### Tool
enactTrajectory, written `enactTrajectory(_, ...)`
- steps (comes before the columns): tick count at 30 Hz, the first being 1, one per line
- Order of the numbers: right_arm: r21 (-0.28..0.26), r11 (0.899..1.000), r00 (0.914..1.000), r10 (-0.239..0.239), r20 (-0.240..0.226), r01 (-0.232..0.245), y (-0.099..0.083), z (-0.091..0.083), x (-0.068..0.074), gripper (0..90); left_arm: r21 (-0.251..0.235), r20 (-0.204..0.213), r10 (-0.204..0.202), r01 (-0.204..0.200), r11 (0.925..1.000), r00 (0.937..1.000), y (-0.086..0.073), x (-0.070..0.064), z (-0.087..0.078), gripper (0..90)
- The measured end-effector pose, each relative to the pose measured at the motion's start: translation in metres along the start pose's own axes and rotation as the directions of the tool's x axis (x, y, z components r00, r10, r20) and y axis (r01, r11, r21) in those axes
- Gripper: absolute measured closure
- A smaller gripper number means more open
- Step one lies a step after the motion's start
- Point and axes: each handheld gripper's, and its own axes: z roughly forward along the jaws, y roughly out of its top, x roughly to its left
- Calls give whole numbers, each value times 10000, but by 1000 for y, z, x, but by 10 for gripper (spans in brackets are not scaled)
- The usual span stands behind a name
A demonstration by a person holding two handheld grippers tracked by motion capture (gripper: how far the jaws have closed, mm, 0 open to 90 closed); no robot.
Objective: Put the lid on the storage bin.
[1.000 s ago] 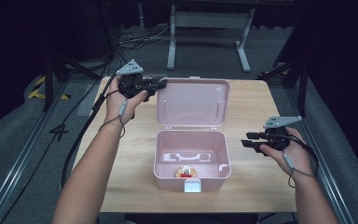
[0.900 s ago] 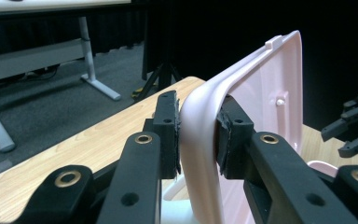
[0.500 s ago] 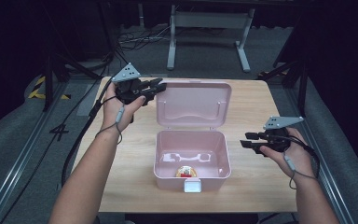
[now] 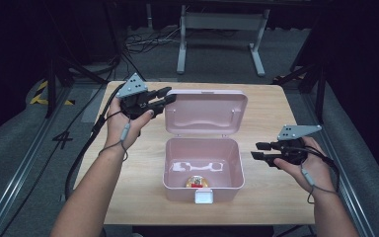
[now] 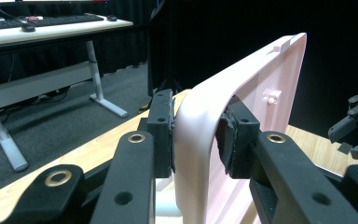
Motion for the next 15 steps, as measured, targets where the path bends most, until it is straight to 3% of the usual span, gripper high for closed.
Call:
enactTrajectory(4, -106, 9999, 9999, -82, -142, 81, 3, -2, 5, 602, -83, 16, -129, 129, 9999, 9999, -3, -5, -4, 686)
enactTrajectory(8, -350, 9994, 9987, -57, -499, 40, 5, -5, 9, 617, -192, -31, 20, -20, 9998, 10000, -6, -13, -9, 681)
enactTrajectory(15, -489, 9988, 9976, -66, -685, 33, 7, -6, 13, 653, -197, 25, 301, -300, 9994, 9995, -10, -24, -18, 664)
